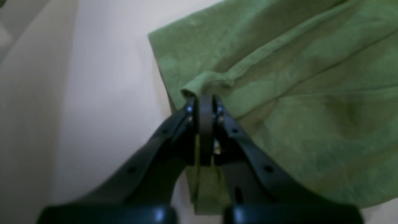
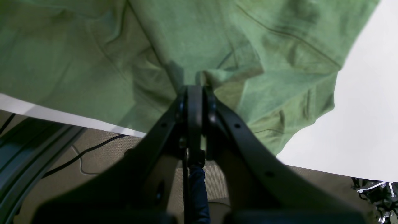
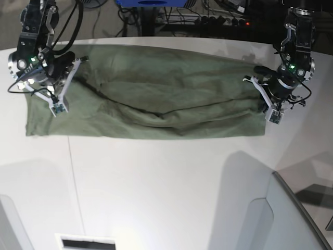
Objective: Layout the t-shirt on the table in an organized manner, then fold the t-shirt properly
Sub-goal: 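Lift the held edge with both grippers, folding the shirt over itself, then release the left gripper and regrasp the shirt's folded end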
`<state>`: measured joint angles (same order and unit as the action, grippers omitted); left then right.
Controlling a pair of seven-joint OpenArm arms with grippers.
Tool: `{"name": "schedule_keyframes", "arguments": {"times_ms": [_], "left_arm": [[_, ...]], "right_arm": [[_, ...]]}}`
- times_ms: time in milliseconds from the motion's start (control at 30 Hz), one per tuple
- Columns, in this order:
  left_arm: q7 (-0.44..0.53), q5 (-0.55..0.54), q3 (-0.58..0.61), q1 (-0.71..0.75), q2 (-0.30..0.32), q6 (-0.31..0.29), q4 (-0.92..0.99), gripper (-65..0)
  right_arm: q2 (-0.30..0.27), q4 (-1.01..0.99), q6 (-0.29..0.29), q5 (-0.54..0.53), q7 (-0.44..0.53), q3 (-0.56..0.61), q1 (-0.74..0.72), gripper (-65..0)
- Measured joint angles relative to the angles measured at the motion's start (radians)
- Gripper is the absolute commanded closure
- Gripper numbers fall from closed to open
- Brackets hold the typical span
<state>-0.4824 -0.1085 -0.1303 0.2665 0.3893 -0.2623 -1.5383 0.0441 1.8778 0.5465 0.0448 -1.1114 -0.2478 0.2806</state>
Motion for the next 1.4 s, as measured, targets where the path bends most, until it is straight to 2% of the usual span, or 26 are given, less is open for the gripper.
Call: {"name": "schedule_keyframes", "arguments": {"times_ms": [200, 300, 400, 500, 600, 833, 867, 967, 1067, 1133, 1167, 1233, 1300, 1400], "left_arm": [[0.020, 0.000, 0.000, -0.002, -0.001, 0.000, 0.042, 0.0], [0.016, 0.000, 0.008, -0.002, 0.002, 0.000, 0.053, 0.0], [0.016, 0.000, 0.052, -0.003, 0.034, -0.003, 0.053, 0.0], [0.014, 0.000, 0.074, -0.020, 0.054, -0.001, 0.055, 0.0], [0.012, 0.000, 0.078, -0.025, 0.069, 0.000, 0.032, -18.1], [-0.145, -0.021, 0.025, -0.027, 0.076, -0.007, -0.174, -62.4], [-0.164, -0.021, 0.000, -0.027, 0.076, -0.006, -0.208, -65.0], [-0.225, -0.031, -0.074, -0.025, 0.079, 0.000, -0.278, -65.0], [-0.258, -0.186, -0.153, -0.020, 0.074, -0.005, -0.266, -65.0], [-0.251, -0.306, -0.212, -0.023, 0.071, -0.009, -0.193, -65.0], [-0.253, -0.362, -0.234, -0.023, 0.074, -0.021, -0.143, -65.0], [-0.255, -0.459, -0.282, -0.026, 0.079, -0.128, -0.028, -65.0], [-0.255, -0.502, -0.320, -0.028, 0.072, -0.277, 0.074, -65.0], [-0.154, -0.493, -0.342, -0.058, 0.047, -0.377, 0.210, -65.0]], "right_arm": [[0.000, -0.010, 0.000, 0.000, 0.001, 0.000, 0.000, -0.6], [0.007, -0.042, -0.002, -0.010, 0.004, -0.041, 0.000, -8.4], [0.022, -0.048, -0.004, 0.009, -0.001, -0.100, -0.001, -19.1], [0.027, -0.048, -0.004, 0.003, 0.000, -0.116, -0.001, -21.9], [0.025, -0.048, -0.004, 0.000, 0.001, -0.121, -0.003, -21.9], [0.022, 0.002, -0.003, 0.005, 0.029, -0.122, 0.000, -21.9], [0.022, 0.006, -0.003, 0.004, 0.031, -0.122, -0.001, -21.8], [0.023, 0.005, 0.004, 0.004, 0.034, -0.122, 0.002, -21.6], [0.022, 0.005, 0.003, 0.003, 0.088, -0.121, 0.011, -21.6], [0.023, 0.005, 0.004, 0.000, 0.134, -0.119, 0.032, -21.6], [0.023, 0.005, 0.003, 0.000, 0.152, -0.119, 0.047, -21.6], [0.026, 0.005, 0.004, 0.001, 0.174, -0.118, 0.071, -21.6], [0.028, 0.005, 0.004, 0.003, 0.201, -0.116, 0.080, -21.6], [0.022, 0.005, 0.004, 0.004, 0.216, -0.114, 0.083, -21.6]]}}
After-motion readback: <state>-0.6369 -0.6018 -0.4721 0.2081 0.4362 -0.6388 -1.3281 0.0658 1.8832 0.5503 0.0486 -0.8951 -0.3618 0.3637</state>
